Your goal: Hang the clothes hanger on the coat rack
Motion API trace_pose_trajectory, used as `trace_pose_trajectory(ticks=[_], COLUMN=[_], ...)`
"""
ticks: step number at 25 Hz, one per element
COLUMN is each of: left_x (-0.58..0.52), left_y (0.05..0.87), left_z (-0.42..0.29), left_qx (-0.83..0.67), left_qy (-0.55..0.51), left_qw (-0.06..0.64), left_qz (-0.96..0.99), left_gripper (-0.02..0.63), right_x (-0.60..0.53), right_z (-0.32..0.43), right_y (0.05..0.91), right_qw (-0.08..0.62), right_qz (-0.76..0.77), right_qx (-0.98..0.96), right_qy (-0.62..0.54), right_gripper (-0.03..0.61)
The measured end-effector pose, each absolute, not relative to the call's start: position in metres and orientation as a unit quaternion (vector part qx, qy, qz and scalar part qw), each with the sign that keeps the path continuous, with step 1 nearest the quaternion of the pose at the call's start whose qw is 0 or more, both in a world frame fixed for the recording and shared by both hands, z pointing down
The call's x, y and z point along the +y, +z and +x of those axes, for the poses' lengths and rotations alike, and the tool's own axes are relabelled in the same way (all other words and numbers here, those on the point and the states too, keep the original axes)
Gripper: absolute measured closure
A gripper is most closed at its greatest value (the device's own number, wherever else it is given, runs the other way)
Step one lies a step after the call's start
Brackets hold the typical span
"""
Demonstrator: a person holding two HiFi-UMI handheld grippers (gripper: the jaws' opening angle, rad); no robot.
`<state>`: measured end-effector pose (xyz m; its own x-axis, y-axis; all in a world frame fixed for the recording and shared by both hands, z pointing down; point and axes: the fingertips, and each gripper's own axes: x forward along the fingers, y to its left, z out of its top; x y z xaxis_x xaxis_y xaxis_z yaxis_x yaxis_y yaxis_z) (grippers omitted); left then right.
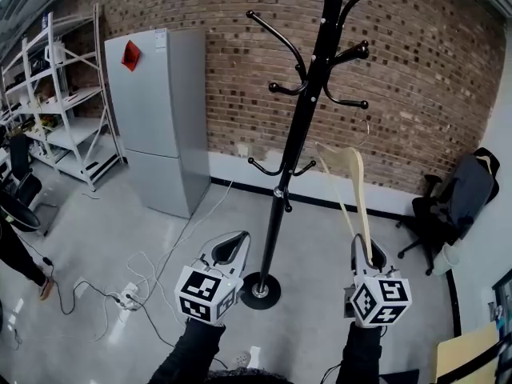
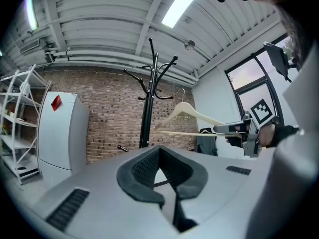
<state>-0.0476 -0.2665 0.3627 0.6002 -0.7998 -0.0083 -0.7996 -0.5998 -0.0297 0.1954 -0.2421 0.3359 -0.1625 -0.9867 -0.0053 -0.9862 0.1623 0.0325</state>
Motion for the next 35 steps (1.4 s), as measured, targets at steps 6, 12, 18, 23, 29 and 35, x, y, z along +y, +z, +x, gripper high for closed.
trace_pose_trajectory(ticks=[6, 12, 18, 23, 29, 35], left_x=[-0.295, -0.322, -0.340, -0.350, -0.359, -0.359], left_y=[0.363, 0.356, 0.360, 0.363, 0.367, 0.370], left_z=[-0.054, -0.057, -0.071, -0.075, -0.087, -0.090], left_qx=[0.448, 0.448, 0.456, 0.457, 0.470, 0.471], left_qy=[0.004, 0.007, 0.008, 0.001, -0.001, -0.004], left_qw=[0.012, 0.007, 0.004, 0.000, -0.003, -0.003], left_qz=[-0.894, -0.894, -0.890, -0.889, -0.883, -0.882], left_gripper=[0.611, 0.611, 0.611, 0.611, 0.611, 0.611], right_x=[-0.275, -0.311, -0.337, -0.359, -0.375, -0.377], right_z=[0.190, 0.185, 0.176, 0.176, 0.173, 0.170], right_y=[0.321, 0.300, 0.302, 0.311, 0.326, 0.332], right_qw=[0.006, 0.000, 0.001, 0.002, 0.005, 0.003], right_qz=[0.648, 0.647, 0.645, 0.647, 0.646, 0.646], right_qx=[-0.761, -0.762, -0.763, -0.762, -0.764, -0.764], right_qy=[-0.025, -0.033, -0.034, -0.016, 0.001, -0.001], right_gripper=[0.528, 0.528, 0.528, 0.528, 0.528, 0.528])
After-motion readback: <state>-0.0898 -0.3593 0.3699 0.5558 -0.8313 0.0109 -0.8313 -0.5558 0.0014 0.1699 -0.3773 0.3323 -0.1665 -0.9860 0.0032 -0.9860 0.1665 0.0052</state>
